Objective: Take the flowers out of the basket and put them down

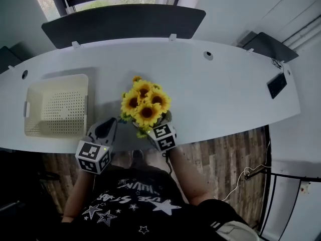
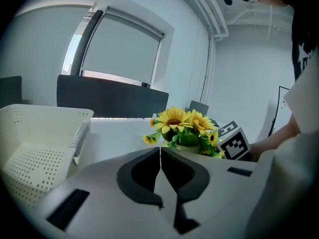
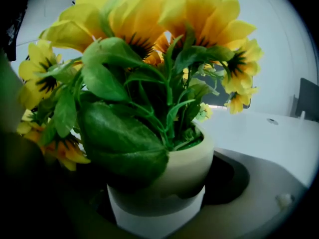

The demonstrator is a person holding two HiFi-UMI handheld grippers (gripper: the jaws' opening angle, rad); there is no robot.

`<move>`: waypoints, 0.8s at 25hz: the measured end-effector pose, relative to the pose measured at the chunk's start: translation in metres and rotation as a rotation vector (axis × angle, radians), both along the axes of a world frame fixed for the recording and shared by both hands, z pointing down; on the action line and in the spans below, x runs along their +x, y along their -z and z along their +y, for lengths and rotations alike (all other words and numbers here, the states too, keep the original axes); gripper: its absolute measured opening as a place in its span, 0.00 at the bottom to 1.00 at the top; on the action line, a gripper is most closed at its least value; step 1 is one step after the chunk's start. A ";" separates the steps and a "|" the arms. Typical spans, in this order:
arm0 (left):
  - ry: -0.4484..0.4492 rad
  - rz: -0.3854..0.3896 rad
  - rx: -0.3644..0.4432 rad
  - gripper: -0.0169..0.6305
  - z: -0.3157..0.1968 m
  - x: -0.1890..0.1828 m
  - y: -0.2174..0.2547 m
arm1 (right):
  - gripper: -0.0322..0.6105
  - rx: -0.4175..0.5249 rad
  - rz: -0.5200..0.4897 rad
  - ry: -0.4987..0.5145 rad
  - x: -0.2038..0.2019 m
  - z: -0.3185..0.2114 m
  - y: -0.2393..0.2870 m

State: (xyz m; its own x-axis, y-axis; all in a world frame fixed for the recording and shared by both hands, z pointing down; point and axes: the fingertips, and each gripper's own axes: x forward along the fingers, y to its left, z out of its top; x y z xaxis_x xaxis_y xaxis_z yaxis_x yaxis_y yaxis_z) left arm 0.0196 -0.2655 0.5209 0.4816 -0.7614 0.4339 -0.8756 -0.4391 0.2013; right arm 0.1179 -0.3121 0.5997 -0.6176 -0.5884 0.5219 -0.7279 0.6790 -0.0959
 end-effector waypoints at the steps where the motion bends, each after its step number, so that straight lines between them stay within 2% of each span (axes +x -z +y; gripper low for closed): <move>1: 0.006 0.002 -0.003 0.05 0.000 -0.001 -0.002 | 0.88 -0.009 0.002 -0.001 0.000 0.000 -0.003; 11: 0.009 0.006 -0.059 0.05 0.005 -0.008 -0.025 | 0.88 -0.044 0.046 -0.003 0.001 0.003 -0.023; 20: 0.017 -0.057 -0.058 0.05 -0.001 -0.020 -0.033 | 0.88 -0.041 0.098 0.008 0.003 -0.004 -0.028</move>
